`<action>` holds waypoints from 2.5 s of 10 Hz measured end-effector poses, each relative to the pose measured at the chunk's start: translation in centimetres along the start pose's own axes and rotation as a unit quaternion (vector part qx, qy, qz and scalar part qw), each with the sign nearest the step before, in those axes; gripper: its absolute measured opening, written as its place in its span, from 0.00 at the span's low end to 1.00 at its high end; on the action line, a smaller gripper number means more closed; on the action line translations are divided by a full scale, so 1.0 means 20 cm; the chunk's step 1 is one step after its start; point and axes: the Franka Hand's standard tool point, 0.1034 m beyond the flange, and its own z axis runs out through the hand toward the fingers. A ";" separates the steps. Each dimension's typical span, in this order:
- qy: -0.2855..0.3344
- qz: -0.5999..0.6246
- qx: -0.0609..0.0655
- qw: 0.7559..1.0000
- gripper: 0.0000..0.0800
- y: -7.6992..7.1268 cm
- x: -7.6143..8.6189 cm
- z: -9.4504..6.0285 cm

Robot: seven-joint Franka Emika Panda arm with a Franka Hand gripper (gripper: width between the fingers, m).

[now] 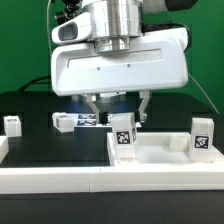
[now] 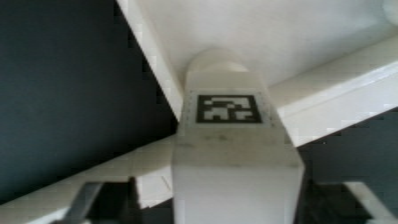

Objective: Assemble square table

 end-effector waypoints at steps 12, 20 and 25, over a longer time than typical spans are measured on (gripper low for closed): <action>-0.001 0.483 0.009 0.875 0.36 0.00 -0.04 0.00; -0.018 0.749 0.019 0.662 0.36 -0.02 -0.06 0.01; -0.020 0.781 0.019 0.623 0.45 -0.01 -0.06 0.01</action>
Offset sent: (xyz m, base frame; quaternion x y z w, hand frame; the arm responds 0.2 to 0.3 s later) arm 0.0000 0.0000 0.0000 0.0000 0.0000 0.1296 0.9916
